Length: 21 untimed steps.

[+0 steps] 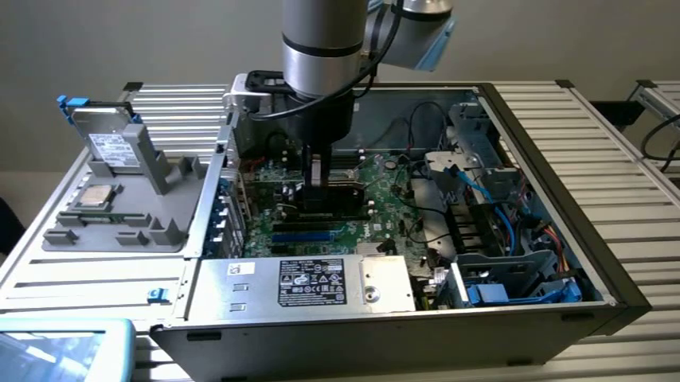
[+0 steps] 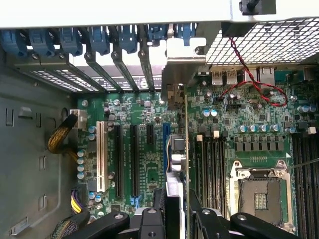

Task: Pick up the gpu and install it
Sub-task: 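Insert the gpu into the slot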

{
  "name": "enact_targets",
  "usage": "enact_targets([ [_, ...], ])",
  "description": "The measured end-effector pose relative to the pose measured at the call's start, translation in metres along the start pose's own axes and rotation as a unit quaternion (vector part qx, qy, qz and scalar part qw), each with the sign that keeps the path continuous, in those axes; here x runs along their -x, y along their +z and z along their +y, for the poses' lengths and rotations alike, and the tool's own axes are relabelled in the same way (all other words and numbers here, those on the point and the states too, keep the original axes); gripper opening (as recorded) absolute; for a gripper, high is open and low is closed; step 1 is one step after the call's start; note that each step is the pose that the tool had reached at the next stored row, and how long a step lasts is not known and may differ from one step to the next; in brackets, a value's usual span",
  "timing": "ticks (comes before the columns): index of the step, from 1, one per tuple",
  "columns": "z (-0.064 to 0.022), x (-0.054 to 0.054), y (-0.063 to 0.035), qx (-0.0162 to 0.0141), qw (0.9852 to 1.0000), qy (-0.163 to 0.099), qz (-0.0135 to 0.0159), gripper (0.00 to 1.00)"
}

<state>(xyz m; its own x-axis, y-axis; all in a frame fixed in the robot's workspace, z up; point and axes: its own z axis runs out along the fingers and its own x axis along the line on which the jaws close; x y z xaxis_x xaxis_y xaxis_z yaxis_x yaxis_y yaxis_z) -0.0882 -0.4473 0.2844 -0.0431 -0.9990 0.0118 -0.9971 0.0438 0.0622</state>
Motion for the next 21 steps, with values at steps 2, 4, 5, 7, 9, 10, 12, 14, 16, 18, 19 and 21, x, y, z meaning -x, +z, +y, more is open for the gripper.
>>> enact_targets([
  [2,0.0006,0.0,0.0018,-0.0002,1.0,0.0,-0.0001,0.29],
  [4,0.0007,-0.001,0.0044,-0.0004,1.0,0.0,-0.0001,0.29],
  [5,0.0011,-0.001,0.0054,-0.0005,1.0,0.0,0.0,0.29],
  [7,0.0017,-0.001,0.0068,-0.0005,1.0,0.0,0.0001,0.29],
  [9,0.0018,-0.003,0.0076,-0.0005,1.0,0.0,0.0,0.29],
  [10,0.0018,-0.004,0.0079,-0.0005,1.0,0.0,0.0,0.29],
  [12,0.002,-0.005,0.009,-0.0005,1.0,0.0,-0.0001,0.29],
  [14,0.0022,-0.005,0.0102,-0.0005,1.0,0.0,0.0,0.29],
  [16,0.0023,-0.006,0.0116,-0.0005,1.0,0.0,-0.0001,0.29],
  [18,0.0024,-0.007,0.0129,-0.0005,1.0,0.0,0.0,0.29],
  [19,0.0025,-0.007,0.0135,-0.0005,1.0,0.0,0.0,0.29],
  [21,0.0027,-0.008,0.0147,-0.0005,1.0,0.0,-0.0001,0.29],
])
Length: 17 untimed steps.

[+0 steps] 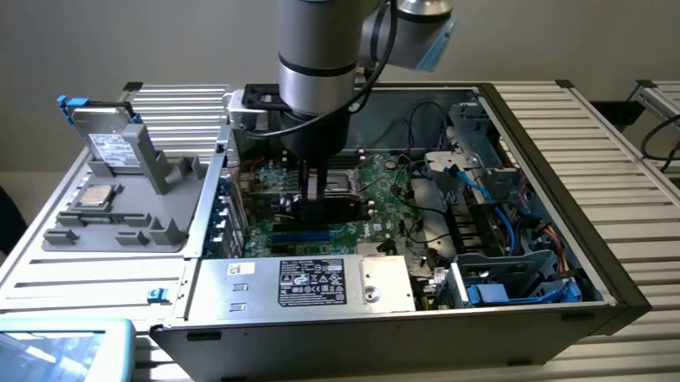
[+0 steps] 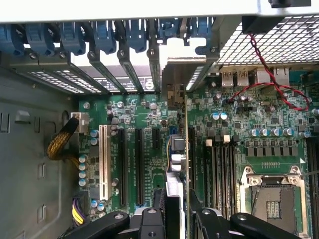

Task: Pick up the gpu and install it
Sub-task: 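Insert the gpu into the slot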

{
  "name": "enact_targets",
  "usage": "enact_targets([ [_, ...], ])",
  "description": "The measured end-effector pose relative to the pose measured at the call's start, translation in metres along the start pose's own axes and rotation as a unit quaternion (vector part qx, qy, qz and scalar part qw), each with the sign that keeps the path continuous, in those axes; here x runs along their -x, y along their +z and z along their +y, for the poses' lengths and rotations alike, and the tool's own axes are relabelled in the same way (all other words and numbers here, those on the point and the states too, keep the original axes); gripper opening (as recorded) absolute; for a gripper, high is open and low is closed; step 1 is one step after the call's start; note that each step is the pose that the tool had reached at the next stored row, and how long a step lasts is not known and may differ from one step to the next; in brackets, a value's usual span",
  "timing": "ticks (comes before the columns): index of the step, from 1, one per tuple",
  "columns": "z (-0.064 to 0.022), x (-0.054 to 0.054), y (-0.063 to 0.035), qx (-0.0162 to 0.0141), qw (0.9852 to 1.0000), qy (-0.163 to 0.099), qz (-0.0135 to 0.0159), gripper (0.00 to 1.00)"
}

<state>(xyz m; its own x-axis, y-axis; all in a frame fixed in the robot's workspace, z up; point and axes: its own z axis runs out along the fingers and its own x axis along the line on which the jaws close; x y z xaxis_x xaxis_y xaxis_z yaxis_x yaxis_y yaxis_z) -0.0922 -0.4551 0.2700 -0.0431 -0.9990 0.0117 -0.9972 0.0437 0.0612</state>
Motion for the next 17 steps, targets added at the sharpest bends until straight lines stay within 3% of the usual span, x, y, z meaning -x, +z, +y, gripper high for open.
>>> enact_targets([
  [17,0.0027,-0.0017,0.0048,0.0001,1.0,0.0,0.0001,0.29],
])
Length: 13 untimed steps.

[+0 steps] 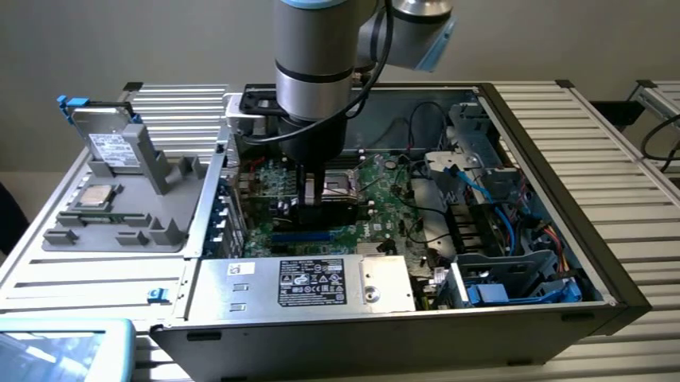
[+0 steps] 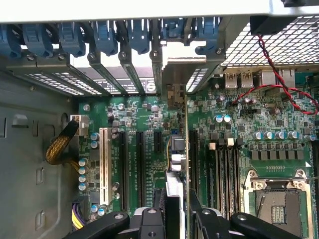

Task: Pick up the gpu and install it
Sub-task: 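Insert the gpu into the slot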

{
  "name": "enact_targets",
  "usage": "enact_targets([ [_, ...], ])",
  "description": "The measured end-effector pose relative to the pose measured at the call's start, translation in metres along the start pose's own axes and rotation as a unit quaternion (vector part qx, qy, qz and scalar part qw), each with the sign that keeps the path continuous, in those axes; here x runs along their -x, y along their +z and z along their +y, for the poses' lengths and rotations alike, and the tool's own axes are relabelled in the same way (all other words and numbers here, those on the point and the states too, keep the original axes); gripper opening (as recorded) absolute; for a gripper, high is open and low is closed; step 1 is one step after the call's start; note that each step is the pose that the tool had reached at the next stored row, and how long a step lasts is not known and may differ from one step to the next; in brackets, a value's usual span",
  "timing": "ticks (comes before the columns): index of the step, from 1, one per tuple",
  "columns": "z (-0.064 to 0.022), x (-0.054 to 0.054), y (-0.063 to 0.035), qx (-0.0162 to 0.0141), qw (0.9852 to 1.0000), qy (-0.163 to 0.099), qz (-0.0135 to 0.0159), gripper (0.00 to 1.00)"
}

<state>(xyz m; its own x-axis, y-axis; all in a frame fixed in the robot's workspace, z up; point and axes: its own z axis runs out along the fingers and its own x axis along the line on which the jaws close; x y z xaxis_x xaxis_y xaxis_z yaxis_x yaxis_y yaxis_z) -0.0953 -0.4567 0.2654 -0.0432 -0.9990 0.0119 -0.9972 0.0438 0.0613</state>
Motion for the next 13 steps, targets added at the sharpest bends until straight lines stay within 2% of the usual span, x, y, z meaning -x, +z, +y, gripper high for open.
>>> enact_targets([
  [13,0.0,-0.0026,0.0028,0.0001,1.0,0.001,-0.0006,0.29],
])
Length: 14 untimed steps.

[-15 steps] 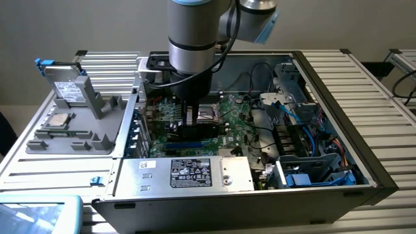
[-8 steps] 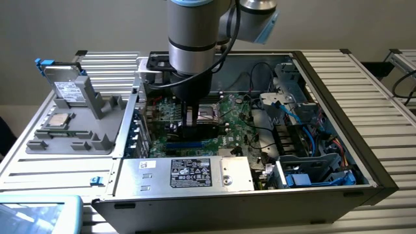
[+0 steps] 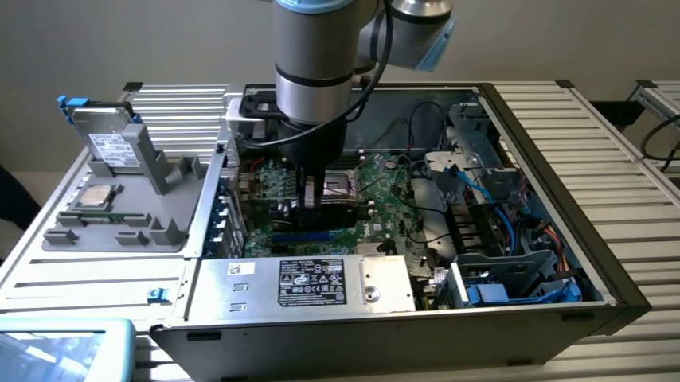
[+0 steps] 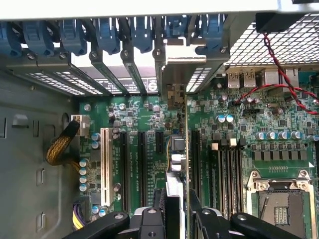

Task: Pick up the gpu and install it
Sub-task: 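Insert the gpu into the slot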

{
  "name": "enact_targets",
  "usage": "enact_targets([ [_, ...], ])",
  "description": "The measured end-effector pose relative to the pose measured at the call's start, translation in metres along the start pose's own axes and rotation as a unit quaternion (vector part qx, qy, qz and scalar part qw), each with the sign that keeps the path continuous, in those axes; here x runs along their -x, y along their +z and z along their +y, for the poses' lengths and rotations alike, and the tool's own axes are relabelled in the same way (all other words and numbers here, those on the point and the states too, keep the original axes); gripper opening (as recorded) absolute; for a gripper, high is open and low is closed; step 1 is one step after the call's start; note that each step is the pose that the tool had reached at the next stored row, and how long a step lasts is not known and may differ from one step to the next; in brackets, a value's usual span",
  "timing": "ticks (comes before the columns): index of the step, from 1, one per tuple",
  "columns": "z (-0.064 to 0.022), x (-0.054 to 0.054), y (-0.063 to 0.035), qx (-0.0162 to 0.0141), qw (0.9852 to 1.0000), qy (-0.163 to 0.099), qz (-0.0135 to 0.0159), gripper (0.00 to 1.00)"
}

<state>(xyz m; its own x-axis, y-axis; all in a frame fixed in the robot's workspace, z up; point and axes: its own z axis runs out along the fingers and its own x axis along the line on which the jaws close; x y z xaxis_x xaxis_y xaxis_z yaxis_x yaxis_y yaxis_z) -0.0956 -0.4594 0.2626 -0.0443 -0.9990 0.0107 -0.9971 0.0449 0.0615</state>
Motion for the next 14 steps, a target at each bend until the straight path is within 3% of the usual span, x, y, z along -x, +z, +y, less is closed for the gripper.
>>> enact_targets([
  [10,0.0022,-0.0035,0.0028,0.0006,1.0,0.007,-0.0051,0.29],
  [14,0.0035,-0.0037,0.0036,0.0007,0.9999,0.009,-0.0055,0.29],
])
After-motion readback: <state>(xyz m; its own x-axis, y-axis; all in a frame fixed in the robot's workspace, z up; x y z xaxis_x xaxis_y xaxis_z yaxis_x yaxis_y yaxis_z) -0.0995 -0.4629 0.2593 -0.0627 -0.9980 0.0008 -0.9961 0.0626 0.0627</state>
